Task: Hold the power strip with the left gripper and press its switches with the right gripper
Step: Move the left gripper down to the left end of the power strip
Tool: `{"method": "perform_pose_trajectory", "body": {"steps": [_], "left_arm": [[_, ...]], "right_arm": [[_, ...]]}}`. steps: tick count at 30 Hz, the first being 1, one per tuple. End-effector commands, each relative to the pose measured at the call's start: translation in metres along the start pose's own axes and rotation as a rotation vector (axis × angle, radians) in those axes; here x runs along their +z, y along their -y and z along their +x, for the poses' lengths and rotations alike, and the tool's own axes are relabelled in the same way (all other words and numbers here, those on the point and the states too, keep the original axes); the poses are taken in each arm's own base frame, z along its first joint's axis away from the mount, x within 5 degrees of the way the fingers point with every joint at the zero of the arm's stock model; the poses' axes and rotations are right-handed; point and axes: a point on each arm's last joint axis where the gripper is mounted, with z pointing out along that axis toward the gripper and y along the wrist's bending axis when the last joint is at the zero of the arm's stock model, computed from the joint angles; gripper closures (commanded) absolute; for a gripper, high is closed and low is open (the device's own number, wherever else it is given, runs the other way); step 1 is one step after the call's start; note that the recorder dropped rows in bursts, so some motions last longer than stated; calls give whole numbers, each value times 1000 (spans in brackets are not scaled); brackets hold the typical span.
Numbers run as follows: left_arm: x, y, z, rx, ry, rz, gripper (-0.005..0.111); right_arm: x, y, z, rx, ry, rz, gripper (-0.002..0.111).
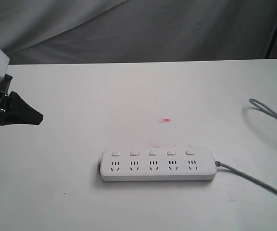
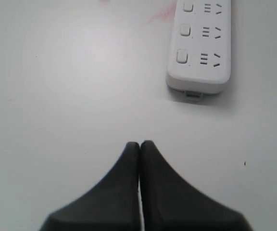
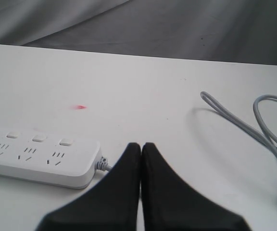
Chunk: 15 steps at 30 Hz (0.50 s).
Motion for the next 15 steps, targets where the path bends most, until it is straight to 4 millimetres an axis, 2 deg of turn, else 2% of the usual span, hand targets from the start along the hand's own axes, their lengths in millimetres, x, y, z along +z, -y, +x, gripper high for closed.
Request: {"method": "perform_pose_trajectory", "body": {"steps": [1,5,8,11,15], "left_arm": [[25,-4,8,-10,-3,94,107],[45,-1,9,-2,-20,159,106],[54,1,8,16,-42,183,98],[59,1,5,27,-50,176,79],[63,-1,0,18,-32,149,40]], "right_arm": [[0,0,1,0,4,-6,108],[0,0,1,0,4,-6,108],[0,0,1,0,4,-6,108],[0,0,1,0,4,-6,108],[0,0,1,0,4,-6,108]]}}
